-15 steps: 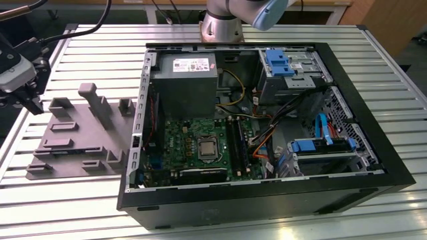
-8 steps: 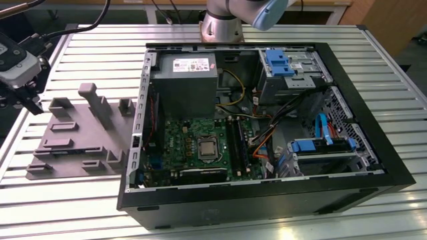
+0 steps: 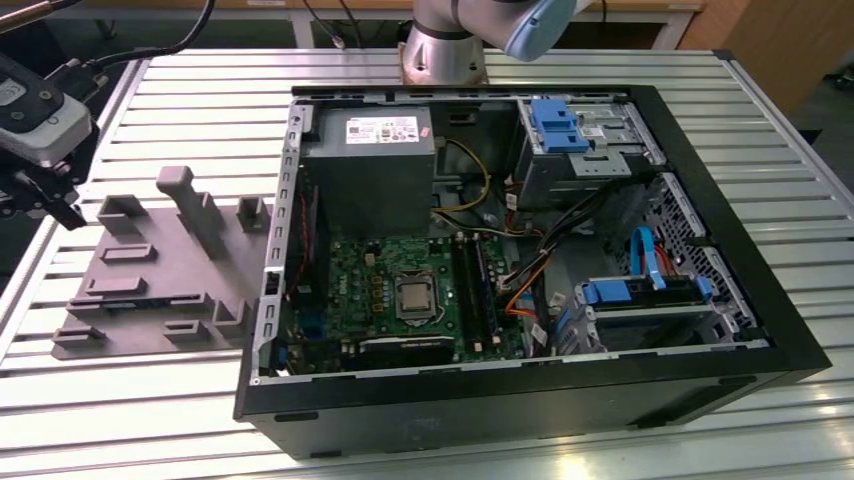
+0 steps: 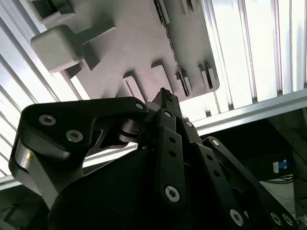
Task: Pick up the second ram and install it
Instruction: 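Pick up the second ram and move it above second insertion slot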
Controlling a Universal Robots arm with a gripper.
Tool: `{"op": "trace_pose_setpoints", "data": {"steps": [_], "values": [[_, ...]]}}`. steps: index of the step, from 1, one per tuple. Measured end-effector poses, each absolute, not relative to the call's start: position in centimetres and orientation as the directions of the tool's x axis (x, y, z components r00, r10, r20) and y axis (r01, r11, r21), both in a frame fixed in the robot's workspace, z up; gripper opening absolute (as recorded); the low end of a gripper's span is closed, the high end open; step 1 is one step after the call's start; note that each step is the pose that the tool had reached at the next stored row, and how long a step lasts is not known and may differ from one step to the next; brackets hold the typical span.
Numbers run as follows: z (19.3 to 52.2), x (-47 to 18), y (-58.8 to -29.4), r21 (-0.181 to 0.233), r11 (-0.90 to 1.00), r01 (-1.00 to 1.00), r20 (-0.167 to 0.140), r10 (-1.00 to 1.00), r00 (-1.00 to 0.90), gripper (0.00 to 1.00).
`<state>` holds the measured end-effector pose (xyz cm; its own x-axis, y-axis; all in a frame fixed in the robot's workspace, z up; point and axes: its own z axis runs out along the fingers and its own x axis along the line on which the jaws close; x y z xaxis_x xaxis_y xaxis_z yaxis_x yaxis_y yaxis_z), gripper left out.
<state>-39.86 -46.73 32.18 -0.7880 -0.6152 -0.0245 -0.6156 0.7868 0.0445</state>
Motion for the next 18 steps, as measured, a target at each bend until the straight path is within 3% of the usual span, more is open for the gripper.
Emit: {"op": "trace_pose_setpoints", "data": {"steps": [18], "values": [[32.16,-39.89,-46.73,0.045,0.609,-0.792,-0.024,-0.792,-0.610,0.11]]}}
